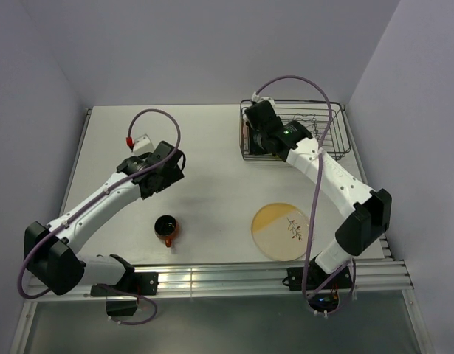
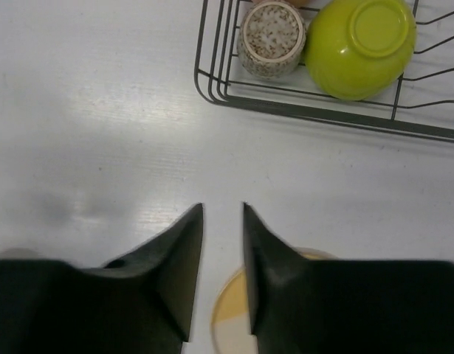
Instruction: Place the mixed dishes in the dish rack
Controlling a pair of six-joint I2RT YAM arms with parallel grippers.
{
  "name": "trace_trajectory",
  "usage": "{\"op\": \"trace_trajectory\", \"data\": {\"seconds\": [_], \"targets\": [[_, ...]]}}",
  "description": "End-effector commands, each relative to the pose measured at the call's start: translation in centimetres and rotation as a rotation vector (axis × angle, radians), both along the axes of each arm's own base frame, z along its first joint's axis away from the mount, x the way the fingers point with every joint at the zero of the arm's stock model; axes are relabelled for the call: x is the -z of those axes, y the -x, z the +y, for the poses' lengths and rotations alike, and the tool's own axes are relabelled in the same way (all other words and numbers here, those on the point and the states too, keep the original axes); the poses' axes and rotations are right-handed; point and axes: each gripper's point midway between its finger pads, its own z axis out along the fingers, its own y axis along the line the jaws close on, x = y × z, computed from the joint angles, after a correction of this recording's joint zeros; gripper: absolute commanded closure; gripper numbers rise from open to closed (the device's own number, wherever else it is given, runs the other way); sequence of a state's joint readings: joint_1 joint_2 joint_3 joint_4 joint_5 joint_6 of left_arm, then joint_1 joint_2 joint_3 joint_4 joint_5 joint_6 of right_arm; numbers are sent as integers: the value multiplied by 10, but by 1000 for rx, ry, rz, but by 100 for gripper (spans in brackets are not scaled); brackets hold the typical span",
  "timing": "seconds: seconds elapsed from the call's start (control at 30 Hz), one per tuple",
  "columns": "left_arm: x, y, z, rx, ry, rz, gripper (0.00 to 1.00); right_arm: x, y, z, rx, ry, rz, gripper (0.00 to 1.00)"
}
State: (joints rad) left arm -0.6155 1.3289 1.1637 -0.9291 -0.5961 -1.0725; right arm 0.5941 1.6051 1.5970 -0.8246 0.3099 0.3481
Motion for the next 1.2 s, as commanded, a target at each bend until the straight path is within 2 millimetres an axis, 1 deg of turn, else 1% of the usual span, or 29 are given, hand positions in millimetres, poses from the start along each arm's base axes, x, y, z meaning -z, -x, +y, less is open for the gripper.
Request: {"op": "trace_trajectory", "data": {"seconds": [0.0, 0.07, 0.1, 0.13, 0.17, 0.2, 0.23, 0.27, 0.33, 0.4, 0.43, 0.47, 0.53, 0.57, 0.63, 0.7, 0.8, 1.03, 1.17], "targets": [[9, 8, -19, 23, 121, 36, 4, -15, 7, 8, -18, -71, -58, 61], [16, 17, -18, 13, 133, 74, 4, -12, 16, 8, -32, -76, -50, 47], [17, 20, -18, 12, 140, 81, 4, -10, 19, 9, -36, -76, -49, 43], [19, 24, -18, 15, 148, 86, 4, -16, 22, 8, -41, -89, -67, 39], [19, 27, -18, 18, 156, 89, 5, -10, 26, 5, -36, -85, -60, 35], [20, 31, -19, 24, 165, 97, 5, -10, 28, 4, -36, -90, -64, 33], [19, 35, -17, 21, 178, 94, 5, -16, 30, 3, -38, -108, -86, 32], [20, 39, -16, 24, 185, 99, 5, -12, 34, 2, -39, -111, -78, 32], [23, 47, -18, 38, 214, 113, 5, -16, 38, 1, -45, -130, -93, 32], [26, 52, -18, 39, 227, 128, 5, -12, 43, 0, -49, -142, -87, 32], [30, 56, -19, 44, 237, 141, 6, -16, 44, -1, -50, -157, -105, 32], [33, 57, -19, 44, 238, 148, 5, -10, 48, -2, -50, -157, -93, 32], [42, 61, -20, 39, 234, 179, 6, -11, 51, -2, -57, -174, -100, 32], [45, 62, -20, 38, 233, 191, 5, -6, 53, -2, -59, -172, -93, 32], [53, 63, -23, 40, 235, 215, 6, -8, 56, -3, -62, -183, -104, 32], [59, 65, -27, 43, 251, 230, 7, -4, 59, -6, -61, -179, -99, 32], [63, 64, -33, 50, 285, 231, 7, -3, 63, -10, -62, -173, -100, 32], [72, 70, -36, 40, 306, 264, 9, -12, 70, -18, -55, -183, -133, 32], [79, 72, -38, 42, 307, 287, 10, -14, 72, -20, -52, -187, -141, 32]]}}
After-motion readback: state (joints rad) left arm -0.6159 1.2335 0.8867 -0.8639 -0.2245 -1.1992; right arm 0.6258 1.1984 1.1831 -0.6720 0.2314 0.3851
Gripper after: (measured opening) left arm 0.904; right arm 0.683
